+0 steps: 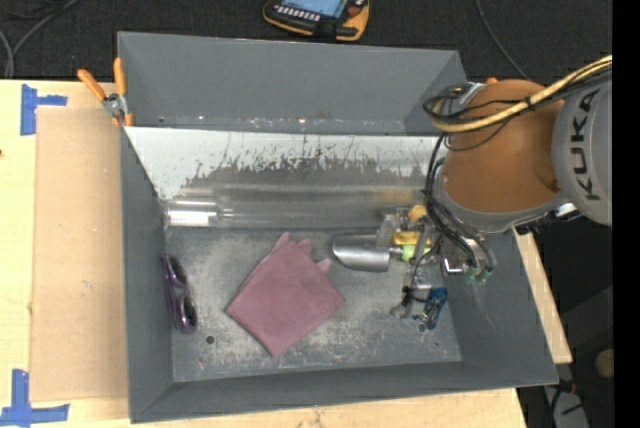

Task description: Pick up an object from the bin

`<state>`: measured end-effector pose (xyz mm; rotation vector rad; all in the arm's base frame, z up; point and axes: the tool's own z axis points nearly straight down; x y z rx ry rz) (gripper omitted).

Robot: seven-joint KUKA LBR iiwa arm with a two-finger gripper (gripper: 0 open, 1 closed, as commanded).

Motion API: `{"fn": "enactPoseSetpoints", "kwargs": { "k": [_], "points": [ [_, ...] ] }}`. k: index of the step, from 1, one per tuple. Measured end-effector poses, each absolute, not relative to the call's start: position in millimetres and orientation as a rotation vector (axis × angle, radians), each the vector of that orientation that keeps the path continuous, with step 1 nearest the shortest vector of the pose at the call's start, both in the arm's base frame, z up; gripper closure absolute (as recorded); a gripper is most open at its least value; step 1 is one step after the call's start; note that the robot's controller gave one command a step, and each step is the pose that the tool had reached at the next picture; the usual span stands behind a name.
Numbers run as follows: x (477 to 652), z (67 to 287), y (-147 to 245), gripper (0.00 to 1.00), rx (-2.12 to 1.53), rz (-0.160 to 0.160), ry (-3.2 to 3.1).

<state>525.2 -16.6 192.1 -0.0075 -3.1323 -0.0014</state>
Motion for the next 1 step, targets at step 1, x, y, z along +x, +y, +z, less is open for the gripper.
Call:
{"fn": "enactPoseSetpoints", "kwargs": {
  "k": [1],
  "points": [
    [526.9,195.6,-16.6,0.00,-0.006,-0.001,-3.140]
  ]
}}
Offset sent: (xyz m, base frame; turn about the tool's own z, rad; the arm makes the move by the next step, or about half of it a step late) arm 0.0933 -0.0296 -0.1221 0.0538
